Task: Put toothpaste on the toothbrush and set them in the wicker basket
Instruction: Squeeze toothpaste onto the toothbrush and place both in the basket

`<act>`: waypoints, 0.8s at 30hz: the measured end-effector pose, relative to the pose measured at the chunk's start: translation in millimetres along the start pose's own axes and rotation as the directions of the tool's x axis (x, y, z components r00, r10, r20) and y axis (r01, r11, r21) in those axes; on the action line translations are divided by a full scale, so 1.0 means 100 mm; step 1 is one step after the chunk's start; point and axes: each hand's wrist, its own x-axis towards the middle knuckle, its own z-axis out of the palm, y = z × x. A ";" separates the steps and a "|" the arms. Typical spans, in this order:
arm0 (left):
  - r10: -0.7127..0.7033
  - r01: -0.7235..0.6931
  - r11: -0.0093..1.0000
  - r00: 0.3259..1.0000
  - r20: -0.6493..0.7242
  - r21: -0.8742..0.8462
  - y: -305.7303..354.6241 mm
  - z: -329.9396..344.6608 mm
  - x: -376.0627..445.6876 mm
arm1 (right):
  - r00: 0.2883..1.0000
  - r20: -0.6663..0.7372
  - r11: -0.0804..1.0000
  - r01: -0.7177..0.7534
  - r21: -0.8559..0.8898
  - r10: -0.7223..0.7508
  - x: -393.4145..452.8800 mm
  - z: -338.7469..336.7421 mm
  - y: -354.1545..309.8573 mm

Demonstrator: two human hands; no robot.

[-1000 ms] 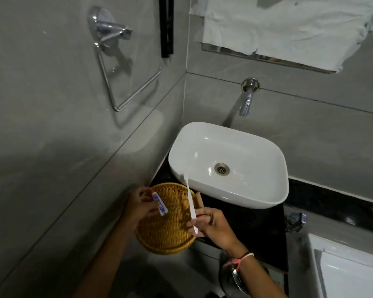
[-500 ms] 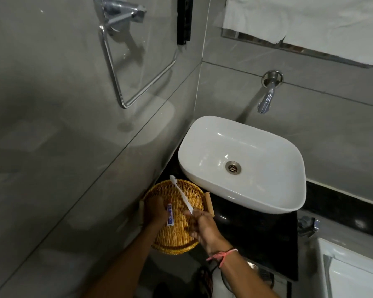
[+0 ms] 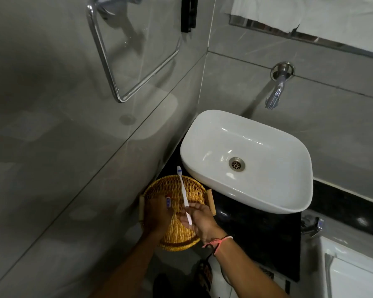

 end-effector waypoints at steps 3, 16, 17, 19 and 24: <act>-0.003 0.004 1.000 1.000 -0.011 0.028 0.02 -0.02 0.00 | 1.000 -0.009 0.999 0.013 -0.037 -0.013 0.05 0.03 -0.03; 0.138 -0.137 0.963 0.990 0.011 0.231 0.02 -0.16 0.07 | 0.947 -0.172 0.853 0.154 -0.498 -0.271 0.31 0.06 0.02; 0.191 -0.177 0.943 0.981 -0.023 0.283 0.01 -0.18 0.05 | 0.940 -0.170 0.840 0.172 -0.514 -0.297 0.32 0.06 0.02; 0.312 -0.249 0.869 0.946 -0.083 0.428 -0.04 -0.20 0.00 | 0.926 -0.170 0.825 0.205 -0.527 -0.338 0.34 0.07 0.01; 0.481 -0.353 0.766 0.869 -0.115 0.536 -0.20 -0.22 -0.07 | 0.911 -0.142 0.767 0.234 -0.597 -0.388 0.37 0.08 -0.04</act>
